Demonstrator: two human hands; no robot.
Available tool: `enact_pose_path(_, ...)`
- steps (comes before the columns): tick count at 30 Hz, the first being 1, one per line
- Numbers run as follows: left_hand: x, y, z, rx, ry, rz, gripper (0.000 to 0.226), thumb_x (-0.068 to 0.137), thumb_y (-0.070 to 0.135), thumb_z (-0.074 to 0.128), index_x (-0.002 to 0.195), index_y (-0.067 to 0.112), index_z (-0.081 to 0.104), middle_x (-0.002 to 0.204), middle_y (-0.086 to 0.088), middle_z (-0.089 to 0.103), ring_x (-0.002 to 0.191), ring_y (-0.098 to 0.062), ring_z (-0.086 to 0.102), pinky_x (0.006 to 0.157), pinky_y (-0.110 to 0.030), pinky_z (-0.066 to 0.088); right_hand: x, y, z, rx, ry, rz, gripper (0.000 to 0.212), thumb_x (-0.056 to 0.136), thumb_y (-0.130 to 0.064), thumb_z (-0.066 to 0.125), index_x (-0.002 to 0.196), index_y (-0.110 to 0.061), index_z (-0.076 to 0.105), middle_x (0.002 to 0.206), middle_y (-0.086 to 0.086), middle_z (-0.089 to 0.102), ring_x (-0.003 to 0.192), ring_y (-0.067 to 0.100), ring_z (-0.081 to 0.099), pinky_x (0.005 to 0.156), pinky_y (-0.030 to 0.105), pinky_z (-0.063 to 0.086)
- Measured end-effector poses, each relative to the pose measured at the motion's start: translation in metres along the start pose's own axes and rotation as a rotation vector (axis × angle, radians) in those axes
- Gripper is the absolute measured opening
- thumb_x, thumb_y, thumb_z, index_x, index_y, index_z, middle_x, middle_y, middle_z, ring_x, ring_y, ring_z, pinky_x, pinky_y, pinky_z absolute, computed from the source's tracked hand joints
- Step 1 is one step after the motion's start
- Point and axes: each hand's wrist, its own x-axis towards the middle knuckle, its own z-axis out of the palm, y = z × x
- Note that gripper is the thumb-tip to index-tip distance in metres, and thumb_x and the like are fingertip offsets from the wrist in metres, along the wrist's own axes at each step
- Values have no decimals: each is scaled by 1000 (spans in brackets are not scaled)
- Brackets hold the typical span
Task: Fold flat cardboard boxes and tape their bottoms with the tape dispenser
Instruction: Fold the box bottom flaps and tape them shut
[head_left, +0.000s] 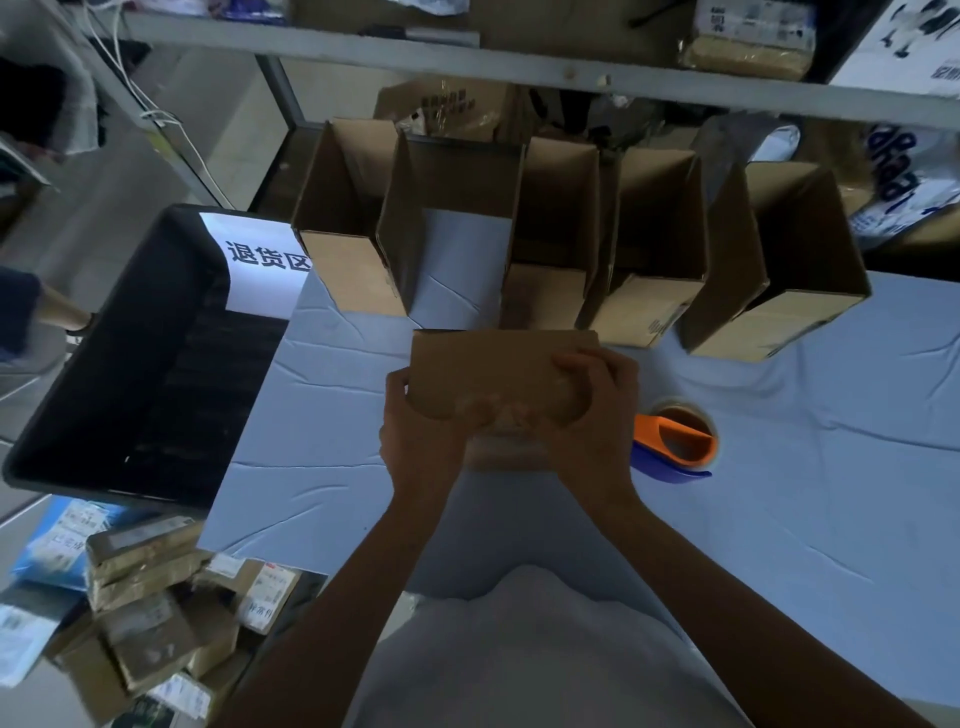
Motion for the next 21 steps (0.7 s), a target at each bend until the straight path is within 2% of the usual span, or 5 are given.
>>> enact_pose_path(3, 5, 3, -1, -130, -31, -143, 99, 37, 48, 86, 125, 22, 50, 117, 0, 62, 103, -27, 60, 90, -48, 52, 0, -2, -2, 96, 0, 16, 53, 59, -25, 70, 111, -18, 61, 124, -2, 42, 113, 15, 43, 90, 24, 43)
enact_pose_path(7, 17, 8, 0, -297, -72, -309, 51, 53, 13, 86, 98, 8, 64, 94, -8, 67, 92, -33, 63, 83, -42, 55, 2, -1, -3, 93, 0, -19, 50, 63, -34, 63, 111, -17, 61, 124, 1, 44, 115, 17, 44, 92, 38, 46)
enact_pose_path(12, 11, 4, -1, -211, -99, -148, 36, 81, 23, 73, 109, 3, 60, 106, -16, 65, 94, -25, 62, 94, -47, 49, 2, -3, 5, -62, 28, 3, 69, 59, -55, 71, 116, -18, 56, 125, 5, 44, 111, 17, 46, 89, 22, 40)
enact_pose_path(16, 9, -3, -8, -165, -152, -76, 60, 76, 44, 74, 123, 12, 56, 117, -6, 63, 104, -27, 61, 94, -44, 50, 3, 2, -2, 43, -8, -22, 47, 64, -33, 71, 108, -20, 61, 125, -5, 42, 115, 14, 43, 90, 27, 44)
enact_pose_path(21, 15, 5, -15, -189, -157, -27, 21, 100, 26, 42, 112, 14, 54, 96, 3, 59, 83, -14, 56, 77, -27, 44, 16, 5, 4, 4, -28, -51, 24, 83, -19, 62, 106, -23, 58, 120, 4, 47, 107, 9, 47, 89, 24, 46)
